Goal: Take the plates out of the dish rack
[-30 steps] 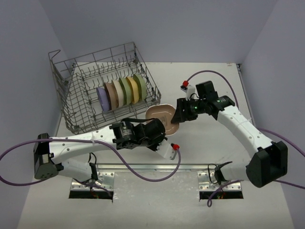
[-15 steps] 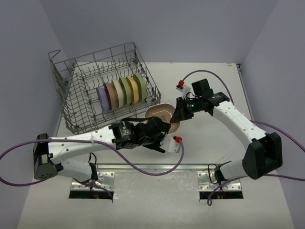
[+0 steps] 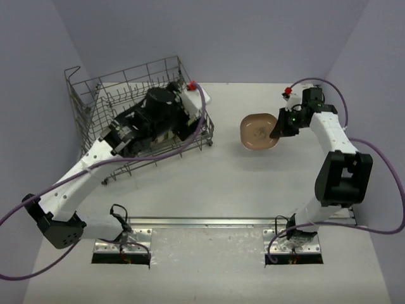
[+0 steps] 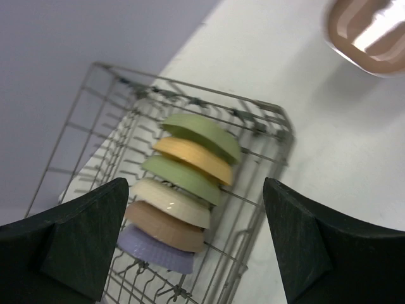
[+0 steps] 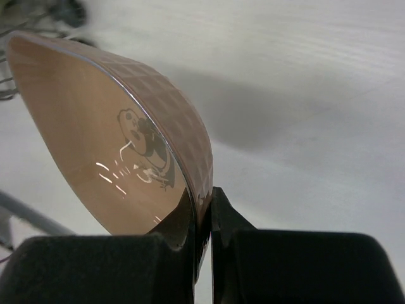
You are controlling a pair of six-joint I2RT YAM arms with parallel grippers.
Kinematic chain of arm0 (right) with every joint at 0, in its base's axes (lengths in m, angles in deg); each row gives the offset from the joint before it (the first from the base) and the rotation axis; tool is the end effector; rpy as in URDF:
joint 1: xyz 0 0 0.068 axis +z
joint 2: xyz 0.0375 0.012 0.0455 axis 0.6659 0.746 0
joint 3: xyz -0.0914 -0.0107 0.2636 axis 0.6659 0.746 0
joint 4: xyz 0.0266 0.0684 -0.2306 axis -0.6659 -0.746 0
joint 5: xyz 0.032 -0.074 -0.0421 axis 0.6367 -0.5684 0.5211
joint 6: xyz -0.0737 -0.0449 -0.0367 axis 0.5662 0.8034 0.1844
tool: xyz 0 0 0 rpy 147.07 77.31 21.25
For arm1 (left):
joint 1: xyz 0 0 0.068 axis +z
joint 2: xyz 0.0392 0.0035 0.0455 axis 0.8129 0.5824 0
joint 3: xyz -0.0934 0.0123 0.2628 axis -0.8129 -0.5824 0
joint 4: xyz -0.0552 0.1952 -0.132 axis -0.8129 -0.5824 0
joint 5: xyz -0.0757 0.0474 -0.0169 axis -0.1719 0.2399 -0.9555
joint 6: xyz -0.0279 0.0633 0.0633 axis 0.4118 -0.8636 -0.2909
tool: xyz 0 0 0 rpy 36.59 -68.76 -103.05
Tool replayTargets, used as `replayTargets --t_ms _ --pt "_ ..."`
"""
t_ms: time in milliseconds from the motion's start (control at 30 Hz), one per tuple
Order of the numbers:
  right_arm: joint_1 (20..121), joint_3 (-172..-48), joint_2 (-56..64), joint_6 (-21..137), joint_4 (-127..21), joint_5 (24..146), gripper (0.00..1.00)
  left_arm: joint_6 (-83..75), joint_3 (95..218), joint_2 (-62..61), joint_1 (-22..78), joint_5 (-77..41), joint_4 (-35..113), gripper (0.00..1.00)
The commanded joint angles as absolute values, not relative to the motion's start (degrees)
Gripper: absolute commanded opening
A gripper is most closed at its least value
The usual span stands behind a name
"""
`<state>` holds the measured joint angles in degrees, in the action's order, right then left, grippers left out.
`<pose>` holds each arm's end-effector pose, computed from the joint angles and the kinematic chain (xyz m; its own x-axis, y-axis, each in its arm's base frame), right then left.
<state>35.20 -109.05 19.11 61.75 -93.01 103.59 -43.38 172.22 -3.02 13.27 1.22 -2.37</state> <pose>0.3523 -0.0032 0.2246 -0.8789 0.1517 -0.4523 -0.0556 0.9091 0.4128 0.2260 -0.1761 0.4237 -0.0382 0.6323 -0.7737 0.6004 0.6335 0.4880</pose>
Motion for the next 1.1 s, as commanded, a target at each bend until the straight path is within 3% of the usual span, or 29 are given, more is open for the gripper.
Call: replayTargets --t_ms 0,167,333,500,767,1067 --pt "30.0 -116.8 30.1 70.0 -93.9 98.4 0.00 -25.6 179.6 -1.4 25.6 -2.6 -4.4 0.86" --pt "26.5 -124.8 40.0 70.2 -94.7 97.2 0.00 -17.7 179.3 0.0 41.3 -11.5 -7.3 0.85" --pt "25.6 -129.0 46.6 70.2 -94.7 95.1 0.00 -13.6 174.3 0.4 46.8 -14.7 -7.4 0.83" --pt "25.3 -131.4 50.4 70.2 -94.7 94.2 0.07 -10.9 169.4 0.4 50.8 -19.0 -6.4 0.81" --pt "25.2 -133.8 52.7 70.2 -94.7 88.4 0.40 -8.6 165.1 1.0 56.0 -22.3 -5.9 0.82" --pt "25.1 -134.4 49.4 69.8 -94.8 86.3 0.63 -6.3 161.8 1.3 61.8 -28.8 -3.9 0.80"
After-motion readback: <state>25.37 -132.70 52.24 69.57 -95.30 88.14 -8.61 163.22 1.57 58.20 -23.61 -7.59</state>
